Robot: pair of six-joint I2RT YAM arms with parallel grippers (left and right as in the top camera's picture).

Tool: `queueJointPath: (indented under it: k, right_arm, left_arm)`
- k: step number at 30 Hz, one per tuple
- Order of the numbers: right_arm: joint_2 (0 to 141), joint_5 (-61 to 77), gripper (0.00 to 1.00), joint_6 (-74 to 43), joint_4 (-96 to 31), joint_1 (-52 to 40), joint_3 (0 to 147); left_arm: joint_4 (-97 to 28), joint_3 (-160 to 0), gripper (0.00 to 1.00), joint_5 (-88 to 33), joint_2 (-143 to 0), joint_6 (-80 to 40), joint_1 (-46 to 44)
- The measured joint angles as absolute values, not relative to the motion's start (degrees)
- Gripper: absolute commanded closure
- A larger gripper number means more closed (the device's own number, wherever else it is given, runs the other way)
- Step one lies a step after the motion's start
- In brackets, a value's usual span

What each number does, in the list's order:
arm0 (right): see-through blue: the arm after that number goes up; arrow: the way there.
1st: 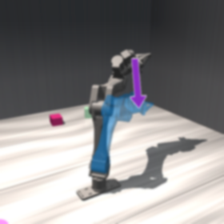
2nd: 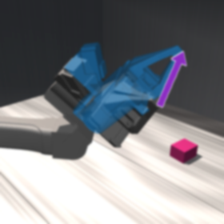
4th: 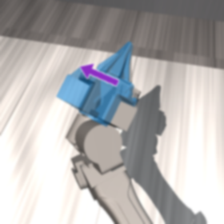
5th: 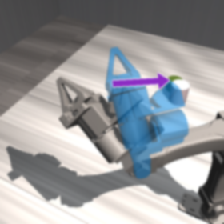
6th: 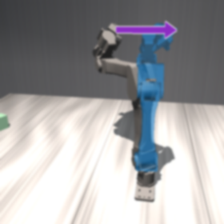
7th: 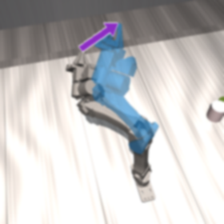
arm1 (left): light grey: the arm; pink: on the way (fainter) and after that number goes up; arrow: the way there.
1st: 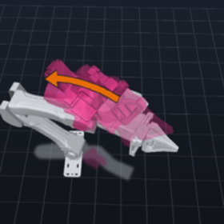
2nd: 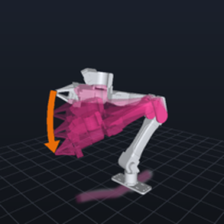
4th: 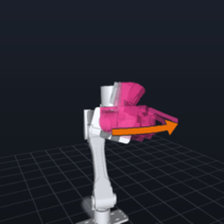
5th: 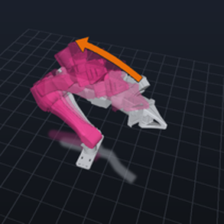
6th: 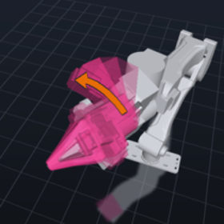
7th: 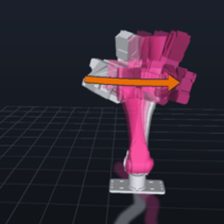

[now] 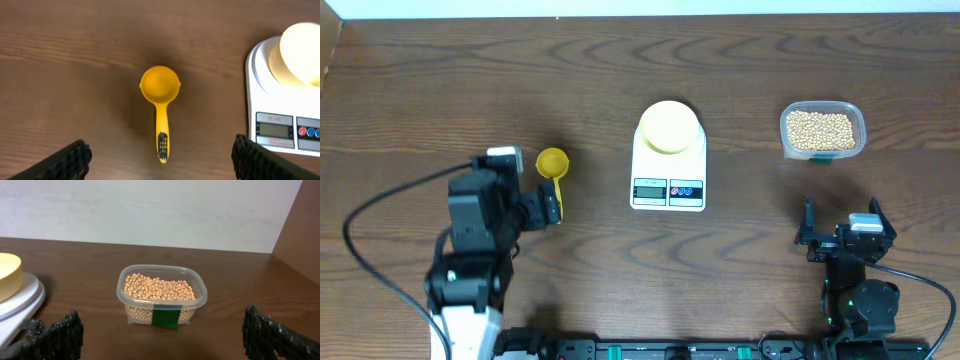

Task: Scoop item into bowl and weigh 50g on scale
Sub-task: 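Move the left gripper over the yellow scoop's handle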

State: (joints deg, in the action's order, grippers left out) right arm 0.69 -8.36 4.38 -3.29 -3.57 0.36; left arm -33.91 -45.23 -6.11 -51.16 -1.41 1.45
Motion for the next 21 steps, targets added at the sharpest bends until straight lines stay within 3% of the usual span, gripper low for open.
queueJointPath:
  k: [12,21]
  right_arm:
    - [0.7,-8.4,0.01,4.4,-3.3,-3.6,0.4]
    - [0.7,-8.4,0.01,4.4,-3.3,-3.6,0.4]
  left_arm:
    - [-46.8,-60.0,0.08,-6.3,-68.5,-0.9,2.2]
    - [-50.6,-66.6,0.08,-10.4,-74.7,1.8,9.5]
